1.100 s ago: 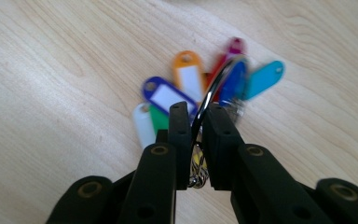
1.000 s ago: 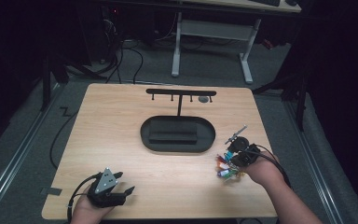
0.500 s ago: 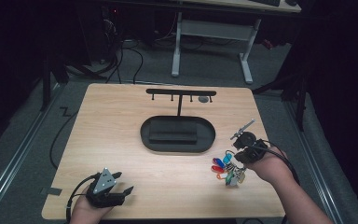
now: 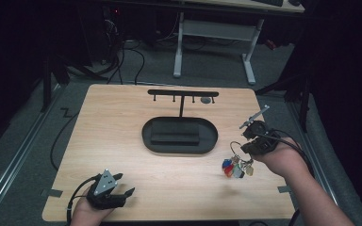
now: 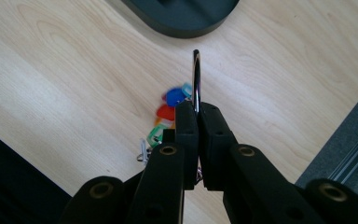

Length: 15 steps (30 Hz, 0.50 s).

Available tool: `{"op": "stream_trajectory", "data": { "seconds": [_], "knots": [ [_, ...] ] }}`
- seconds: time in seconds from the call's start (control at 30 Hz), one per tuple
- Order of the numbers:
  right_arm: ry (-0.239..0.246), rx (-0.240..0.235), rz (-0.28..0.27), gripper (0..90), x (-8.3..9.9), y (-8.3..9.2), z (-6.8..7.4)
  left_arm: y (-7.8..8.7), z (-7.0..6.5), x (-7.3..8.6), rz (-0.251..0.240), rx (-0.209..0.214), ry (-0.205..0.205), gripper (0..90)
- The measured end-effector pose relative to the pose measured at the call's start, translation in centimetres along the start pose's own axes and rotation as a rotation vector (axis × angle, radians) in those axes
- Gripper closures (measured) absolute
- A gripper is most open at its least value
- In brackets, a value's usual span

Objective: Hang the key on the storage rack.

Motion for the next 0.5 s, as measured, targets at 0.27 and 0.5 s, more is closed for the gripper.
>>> {"op": "stream_trajectory", "data": {
  "seconds": [0.27, 0.5],
  "knots": [
    [0.017, 0.019, -0.008, 87.5, -1.3, 1.8, 0.4, 0.1, 0.0, -0.1, -0.009, 0.003, 0.005, 29.7],
    [0.021, 0.006, 0.001, 87.6, -2.2, 1.5, 0.6, 0.1, 0.1, 0.0, -0.007, 0.004, 0.003, 29.6]
  ]
}}
Point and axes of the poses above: each handheld gripper's, and its own axes: y roughly backward along the jaws, x roughly out of its underside, z roughly to its left, the point moved 5 cm from there along -y, roughly forward along the jaws, and after that the axes turned 13 degrees about -x, right-handed, at the moved point
